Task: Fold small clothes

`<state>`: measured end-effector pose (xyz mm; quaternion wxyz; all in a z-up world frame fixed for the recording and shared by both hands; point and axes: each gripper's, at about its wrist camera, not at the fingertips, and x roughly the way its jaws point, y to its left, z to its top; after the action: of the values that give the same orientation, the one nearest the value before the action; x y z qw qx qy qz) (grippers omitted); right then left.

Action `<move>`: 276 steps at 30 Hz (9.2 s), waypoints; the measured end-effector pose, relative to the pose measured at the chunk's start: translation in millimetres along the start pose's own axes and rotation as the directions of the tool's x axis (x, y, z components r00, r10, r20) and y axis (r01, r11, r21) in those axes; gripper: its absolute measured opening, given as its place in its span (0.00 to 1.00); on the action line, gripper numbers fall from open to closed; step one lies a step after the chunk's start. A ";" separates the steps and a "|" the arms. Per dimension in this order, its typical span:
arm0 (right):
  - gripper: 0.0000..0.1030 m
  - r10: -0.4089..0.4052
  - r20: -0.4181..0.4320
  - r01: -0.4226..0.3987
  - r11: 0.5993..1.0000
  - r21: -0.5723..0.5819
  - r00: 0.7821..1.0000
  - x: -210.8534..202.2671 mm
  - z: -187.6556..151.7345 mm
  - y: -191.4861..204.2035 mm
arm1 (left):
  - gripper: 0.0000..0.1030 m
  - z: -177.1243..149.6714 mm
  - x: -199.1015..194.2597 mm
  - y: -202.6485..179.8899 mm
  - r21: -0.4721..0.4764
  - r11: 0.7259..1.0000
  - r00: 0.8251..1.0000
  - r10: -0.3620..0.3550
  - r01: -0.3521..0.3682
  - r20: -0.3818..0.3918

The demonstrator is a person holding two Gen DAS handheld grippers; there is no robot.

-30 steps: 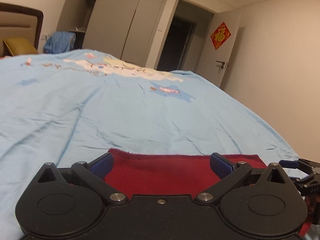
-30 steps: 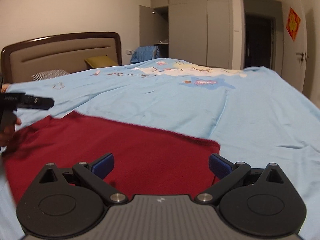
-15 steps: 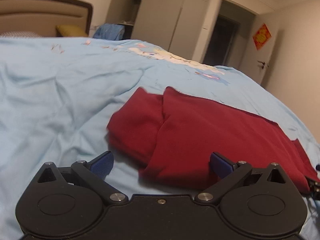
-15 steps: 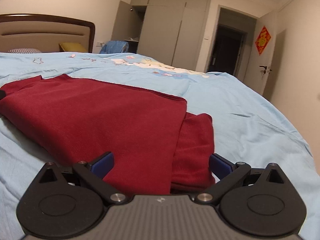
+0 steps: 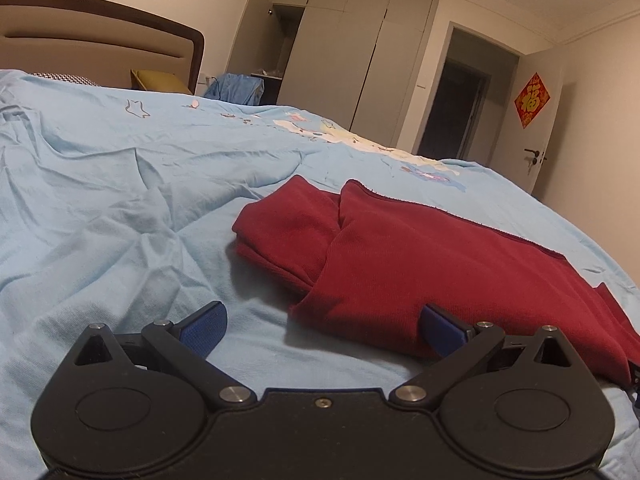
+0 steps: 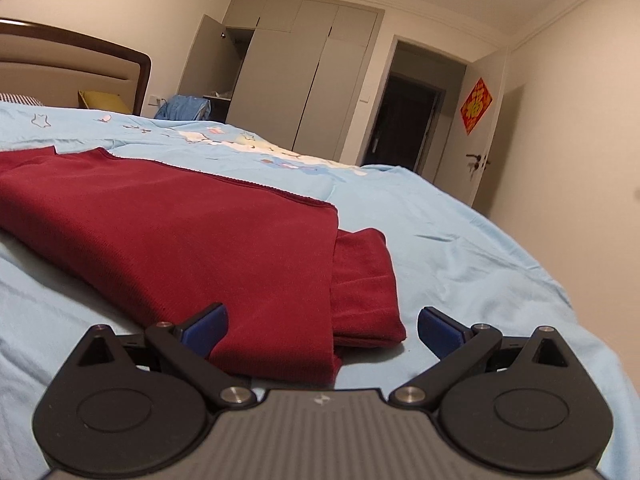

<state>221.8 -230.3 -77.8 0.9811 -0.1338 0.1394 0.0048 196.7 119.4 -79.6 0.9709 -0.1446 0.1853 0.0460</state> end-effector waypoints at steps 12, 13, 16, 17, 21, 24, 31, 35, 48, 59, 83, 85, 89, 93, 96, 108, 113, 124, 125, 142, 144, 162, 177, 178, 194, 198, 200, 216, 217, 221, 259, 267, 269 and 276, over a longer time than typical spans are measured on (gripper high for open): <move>1.00 -0.080 0.083 0.081 0.997 -0.009 0.993 -17.2 1.3 14.9 | 1.00 -0.9 -1.5 4.3 -0.028 0.999 1.000 -0.022 0.022 0.005; 1.00 -0.070 0.096 0.070 0.998 0.008 0.993 -19.4 4.0 14.9 | 1.00 -1.0 -1.8 4.6 -0.031 0.999 1.000 -0.024 0.024 0.006; 1.00 -0.032 0.141 0.026 0.999 0.046 0.989 -21.1 15.8 18.0 | 1.00 -0.9 -2.3 6.0 -0.037 0.999 1.000 -0.029 0.029 0.007; 1.00 -0.020 0.158 0.012 0.999 0.053 0.987 -20.3 21.4 20.3 | 1.00 -1.0 -2.4 6.1 -0.038 0.999 1.000 -0.029 0.030 0.007; 1.00 0.061 0.191 -0.077 0.994 0.076 0.980 -5.8 43.1 30.7 | 1.00 -0.4 -1.5 6.6 -0.038 0.999 1.000 -0.029 0.029 0.007; 1.00 0.106 0.184 -0.122 0.990 0.073 0.977 9.1 51.9 42.5 | 1.00 -0.3 -1.6 6.7 -0.038 0.999 1.000 -0.030 0.030 0.007; 1.00 0.178 0.070 -0.180 0.984 0.020 0.982 35.0 40.1 65.5 | 1.00 0.0 -0.6 6.1 -0.033 0.999 1.000 -0.027 0.027 0.005; 1.00 0.185 0.077 -0.188 0.981 0.036 0.980 36.8 39.5 63.1 | 1.00 0.0 -0.6 5.3 -0.031 0.999 1.000 -0.026 0.026 0.005; 1.00 0.159 0.100 -0.162 0.987 0.014 0.982 29.6 32.0 71.5 | 1.00 0.1 -0.7 5.2 -0.029 0.999 1.000 -0.024 0.024 0.005; 1.00 0.155 0.105 -0.157 0.988 0.011 0.982 27.1 31.2 71.0 | 1.00 4.5 -10.3 2.5 -0.047 0.999 1.000 -0.013 0.013 -0.001; 1.00 0.154 0.112 -0.157 0.987 0.017 0.982 25.0 30.8 71.2 | 0.55 29.6 53.2 4.1 -0.427 0.897 0.984 -0.161 0.114 -0.075; 1.00 0.156 0.111 -0.159 0.987 0.020 0.981 25.1 30.9 70.9 | 0.50 33.4 59.0 2.4 -0.428 0.900 0.988 -0.130 0.081 -0.088; 1.00 0.162 0.126 -0.167 0.985 0.036 0.979 23.2 30.2 67.1 | 0.32 49.2 62.4 -15.0 -0.310 0.951 0.990 -0.064 0.022 -0.124; 1.00 0.182 0.169 -0.207 0.968 0.139 0.969 16.8 28.2 48.6 | 0.21 76.1 60.7 -54.3 -0.052 0.999 0.994 -0.021 0.015 -0.108; 1.00 0.127 0.240 -0.193 0.940 0.280 0.963 4.1 24.6 22.6 | 0.16 94.0 55.1 -82.6 0.083 0.995 0.996 -0.050 0.056 -0.070; 1.00 -0.441 0.205 0.324 0.842 0.431 0.874 -29.5 15.8 -61.7 | 0.14 78.5 31.4 -251.8 0.563 0.724 0.909 -0.396 0.398 -0.132; 1.00 -0.427 0.133 0.305 0.800 0.517 0.894 -21.0 0.4 -89.5 | 0.19 19.0 28.1 -300.5 0.731 0.463 0.846 -0.439 0.502 -0.303; 1.00 -0.348 -0.010 0.263 0.689 0.675 0.938 3.5 -27.5 -132.0 | 0.83 5.5 31.1 -279.0 0.595 0.496 0.763 -0.531 0.633 -0.370; 1.00 -0.345 -0.013 0.261 0.684 0.681 0.938 4.0 -29.1 -133.0 | 0.86 7.8 29.3 -279.3 0.586 0.508 0.765 -0.536 0.631 -0.357; 1.00 -0.313 -0.057 0.273 0.707 0.652 0.948 17.1 -28.5 -126.7 | 0.99 39.3 37.2 -166.7 0.026 0.983 0.969 -0.174 0.181 -0.175; 1.00 -0.302 -0.064 0.268 0.706 0.656 0.951 18.9 -27.9 -128.6 | 0.99 35.5 42.6 -158.2 0.014 0.992 0.972 -0.123 0.129 -0.200; 1.00 0.214 -0.073 -0.180 0.930 0.322 0.974 28.7 86.9 -37.4 | 0.99 8.7 53.6 -124.7 -0.137 0.971 0.946 -0.224 0.196 -0.234; 1.00 -0.111 -0.262 0.234 0.829 0.507 0.959 11.8 18.2 -111.3 | 1.00 3.4 56.1 -123.9 -0.117 0.970 0.949 -0.232 0.211 -0.213; 1.00 -0.115 -0.246 0.227 0.835 0.501 0.962 9.3 19.8 -109.0 | 1.00 2.9 56.1 -124.2 -0.115 0.971 0.949 -0.232 0.211 -0.212; 1.00 0.015 -0.263 0.114 0.877 0.467 0.965 24.8 4.1 -83.0 | 1.00 1.2 55.1 -127.6 -0.090 0.973 0.951 -0.227 0.212 -0.209; 1.00 -0.018 -0.225 0.125 0.873 0.471 0.974 8.9 11.6 -89.5 | 1.00 0.2 55.0 -129.2 -0.086 0.974 0.953 -0.223 0.210 -0.205; 1.00 -0.040 -0.182 0.125 0.866 0.484 0.983 6.9 25.1 -94.8 | 1.00 -0.5 55.4 -129.1 -0.089 0.974 0.953 -0.223 0.208 -0.205; 1.00 0.089 -0.316 0.036 0.930 0.367 0.945 48.6 27.5 -93.8 | 1.00 -0.6 55.9 -128.9 -0.085 0.974 0.952 -0.224 0.211 -0.208; 1.00 0.090 -0.310 0.033 0.928 0.370 0.947 44.8 24.1 -94.6 | 1.00 -0.6 55.9 -128.9 -0.082 0.974 0.952 -0.225 0.212 -0.207; 1.00 0.099 -0.283 0.023 0.917 0.399 0.954 39.1 15.9 -99.0 | 1.00 -0.4 56.4 -128.7 -0.079 0.974 0.952 -0.225 0.213 -0.209; 0.48 0.056 -0.125 -0.024 0.969 0.248 0.991 100.4 55.6 -89.3 | 1.00 -3.9 52.4 -134.1 -0.053 0.979 0.958 -0.206 0.199 -0.202; 0.88 0.080 -0.023 -0.073 0.972 0.225 0.997 72.8 78.4 -80.2 | 1.00 28.5 42.1 -143.5 0.014 0.987 0.978 -0.157 0.161 -0.134; 0.93 0.105 -0.013 -0.099 0.972 0.215 0.994 76.6 84.4 -74.5 | 0.99 38.0 50.3 -151.1 0.037 0.987 0.979 -0.148 0.154 -0.140; 1.00 0.115 -0.140 -0.080 0.970 0.229 0.983 98.6 48.2 -64.4 | 0.99 24.5 82.2 -173.0 0.174 0.979 0.978 -0.072 0.106 -0.196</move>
<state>332.7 -282.4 -43.6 0.9750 -0.0160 0.2201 0.0272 306.1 -35.4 -42.9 0.9592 -0.0666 0.2733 -0.0288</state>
